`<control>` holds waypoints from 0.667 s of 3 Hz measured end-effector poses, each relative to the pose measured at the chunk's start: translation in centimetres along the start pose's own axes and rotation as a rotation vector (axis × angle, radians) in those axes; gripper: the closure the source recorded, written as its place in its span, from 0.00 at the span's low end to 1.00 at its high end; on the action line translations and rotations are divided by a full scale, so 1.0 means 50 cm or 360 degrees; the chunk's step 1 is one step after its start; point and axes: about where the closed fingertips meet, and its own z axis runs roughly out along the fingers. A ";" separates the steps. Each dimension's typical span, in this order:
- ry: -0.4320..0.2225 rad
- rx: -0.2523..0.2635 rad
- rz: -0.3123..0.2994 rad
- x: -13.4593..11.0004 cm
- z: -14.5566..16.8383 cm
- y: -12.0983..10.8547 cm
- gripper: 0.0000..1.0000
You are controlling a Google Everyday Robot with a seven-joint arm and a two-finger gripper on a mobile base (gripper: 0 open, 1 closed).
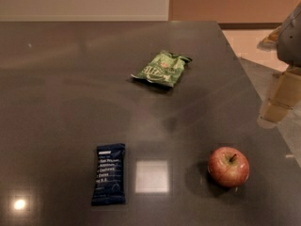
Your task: Move green jalapeno chip bag near rxbar blueberry
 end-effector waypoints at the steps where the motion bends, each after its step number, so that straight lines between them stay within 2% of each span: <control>1: 0.0000 0.0000 0.0000 0.000 0.000 0.000 0.00; 2: -0.0020 -0.0053 -0.0087 -0.012 0.017 -0.030 0.00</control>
Offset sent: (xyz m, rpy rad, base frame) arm 0.0441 0.0044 -0.0117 0.0060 0.0811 0.1654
